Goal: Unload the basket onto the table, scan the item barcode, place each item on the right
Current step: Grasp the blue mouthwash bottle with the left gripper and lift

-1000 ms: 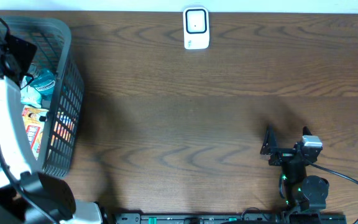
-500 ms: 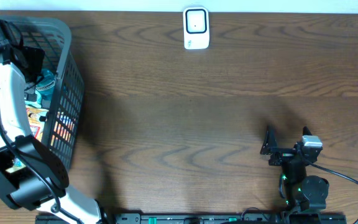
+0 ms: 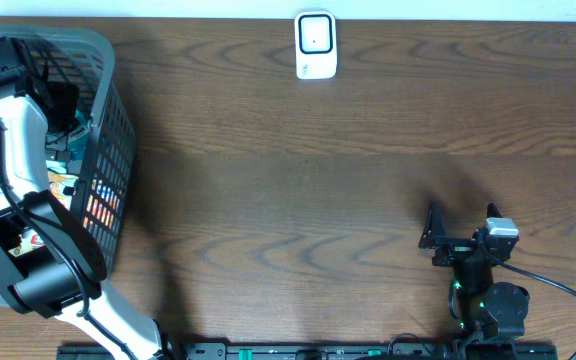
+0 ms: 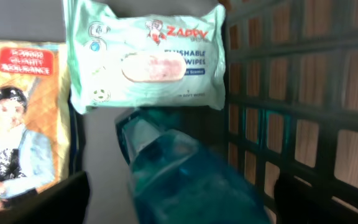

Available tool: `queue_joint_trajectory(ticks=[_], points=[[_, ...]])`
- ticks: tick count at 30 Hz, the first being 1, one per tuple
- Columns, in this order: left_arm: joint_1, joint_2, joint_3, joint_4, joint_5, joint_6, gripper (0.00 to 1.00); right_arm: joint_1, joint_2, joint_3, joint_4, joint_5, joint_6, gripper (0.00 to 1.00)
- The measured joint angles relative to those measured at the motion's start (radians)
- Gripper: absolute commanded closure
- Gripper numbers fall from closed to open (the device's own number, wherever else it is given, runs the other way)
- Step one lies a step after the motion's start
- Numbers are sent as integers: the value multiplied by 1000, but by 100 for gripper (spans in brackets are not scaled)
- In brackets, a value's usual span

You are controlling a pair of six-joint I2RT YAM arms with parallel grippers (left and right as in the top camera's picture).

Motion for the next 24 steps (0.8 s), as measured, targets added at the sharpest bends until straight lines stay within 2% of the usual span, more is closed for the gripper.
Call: queue_joint_trajectory(ticks=[4, 7, 19, 24], points=[[-2, 1, 8, -11, 20, 0, 41, 0, 0, 0, 0, 0, 0, 1], [-1, 1, 9, -21, 25, -2, 60, 0, 0, 0, 0, 0, 0, 1], [-1, -7, 18, -40, 35, 112, 64, 0, 0, 0, 0, 0, 0, 1], [-1, -87, 18, -45, 36, 126, 65, 0, 0, 0, 0, 0, 0, 1]])
